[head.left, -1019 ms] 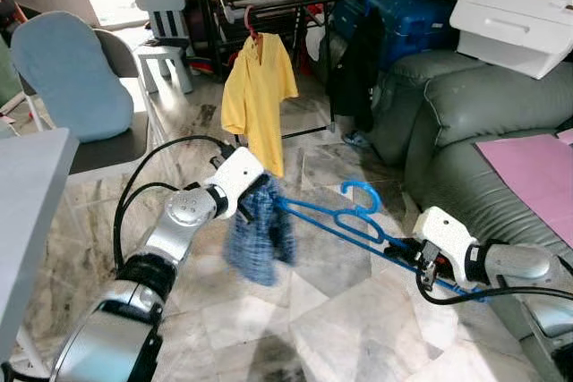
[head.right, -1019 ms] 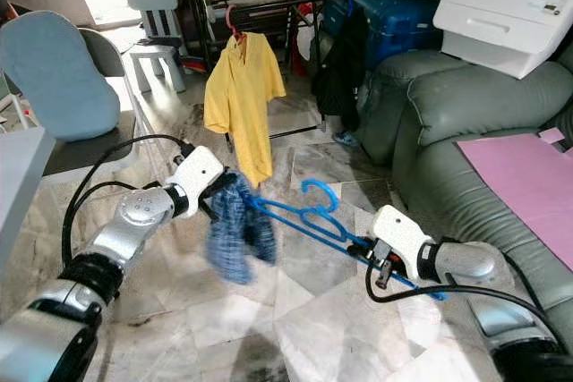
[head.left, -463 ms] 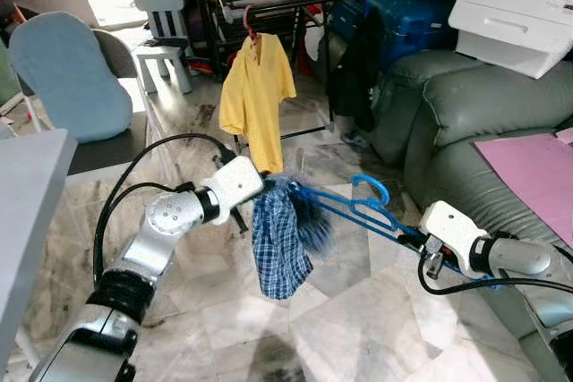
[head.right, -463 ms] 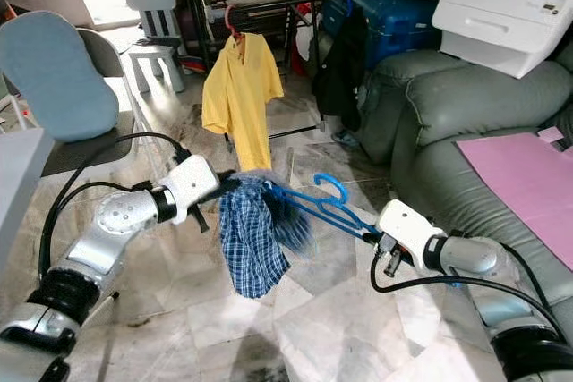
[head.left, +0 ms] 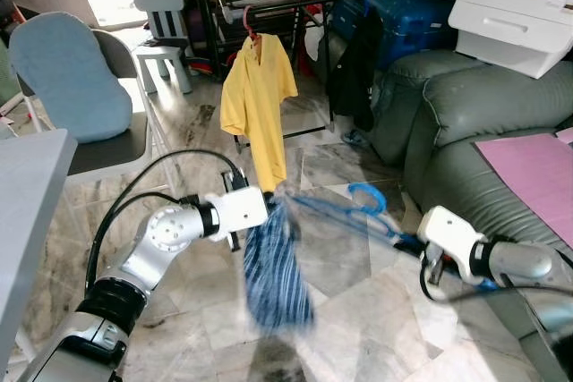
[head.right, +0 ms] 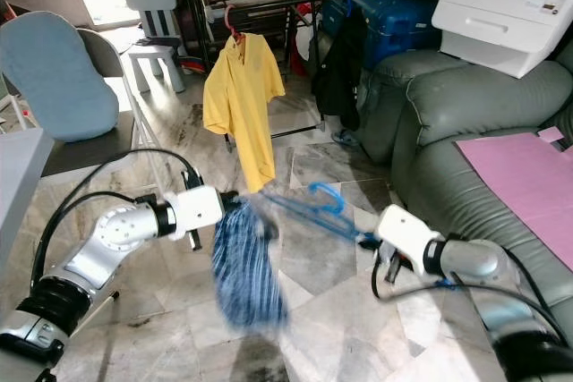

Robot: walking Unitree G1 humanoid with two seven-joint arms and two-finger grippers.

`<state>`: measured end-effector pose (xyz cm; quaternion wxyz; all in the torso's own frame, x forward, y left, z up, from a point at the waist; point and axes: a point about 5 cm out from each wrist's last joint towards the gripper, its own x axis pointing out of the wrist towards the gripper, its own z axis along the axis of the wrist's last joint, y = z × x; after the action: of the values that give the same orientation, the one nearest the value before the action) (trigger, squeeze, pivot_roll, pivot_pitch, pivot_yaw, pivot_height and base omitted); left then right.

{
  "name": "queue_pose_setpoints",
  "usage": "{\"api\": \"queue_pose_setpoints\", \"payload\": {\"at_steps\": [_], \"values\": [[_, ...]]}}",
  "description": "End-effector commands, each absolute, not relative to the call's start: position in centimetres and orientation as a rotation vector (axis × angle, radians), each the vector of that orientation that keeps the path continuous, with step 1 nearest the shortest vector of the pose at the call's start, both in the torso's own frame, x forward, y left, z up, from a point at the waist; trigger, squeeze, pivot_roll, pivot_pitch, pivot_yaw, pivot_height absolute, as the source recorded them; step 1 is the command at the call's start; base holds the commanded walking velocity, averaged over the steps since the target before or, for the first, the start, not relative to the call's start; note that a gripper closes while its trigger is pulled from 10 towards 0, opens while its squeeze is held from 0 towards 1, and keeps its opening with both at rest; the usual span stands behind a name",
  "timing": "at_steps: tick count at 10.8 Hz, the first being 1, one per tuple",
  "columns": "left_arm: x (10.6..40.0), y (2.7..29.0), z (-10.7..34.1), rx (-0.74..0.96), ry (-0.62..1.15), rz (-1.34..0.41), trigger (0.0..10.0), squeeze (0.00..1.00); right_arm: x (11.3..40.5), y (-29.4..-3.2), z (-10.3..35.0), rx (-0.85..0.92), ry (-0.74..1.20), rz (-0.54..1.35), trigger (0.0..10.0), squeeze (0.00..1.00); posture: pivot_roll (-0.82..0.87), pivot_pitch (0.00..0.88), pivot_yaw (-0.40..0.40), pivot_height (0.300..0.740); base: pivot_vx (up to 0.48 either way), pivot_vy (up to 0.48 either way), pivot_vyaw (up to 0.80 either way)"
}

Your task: Hang hanger

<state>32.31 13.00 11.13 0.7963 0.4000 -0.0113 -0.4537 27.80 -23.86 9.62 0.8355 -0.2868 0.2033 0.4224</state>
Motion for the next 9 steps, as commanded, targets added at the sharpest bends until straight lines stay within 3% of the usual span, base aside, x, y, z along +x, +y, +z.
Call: {"api": "queue_pose_setpoints", "payload": {"at_steps": [1, 3, 9], "values": [[32.9, 13.1, 11.9, 0.906, -0.053, -0.958, 10.0, 0.00, 27.6, -23.5, 10.3, -0.605, 0.421, 0.937, 10.0, 0.00, -0.17, 0.000, 0.072, 0.740, 0.000, 0.000, 0.00], [33.2, 12.8, 11.7, 0.916, -0.065, -0.940, 10.0, 0.00, 27.2, -23.9, 10.7, -0.605, 0.429, 0.958, 10.0, 0.00, -0.17, 0.000, 0.076, 0.740, 0.000, 0.000, 0.00], [33.3, 14.5, 8.9, 0.988, 0.126, -0.946, 10.0, 0.00, 26.3, -25.9, 15.1, -0.565, 0.419, 0.977, 10.0, 0.00, -0.18, 0.000, 0.086, 0.740, 0.000, 0.000, 0.00]]}}
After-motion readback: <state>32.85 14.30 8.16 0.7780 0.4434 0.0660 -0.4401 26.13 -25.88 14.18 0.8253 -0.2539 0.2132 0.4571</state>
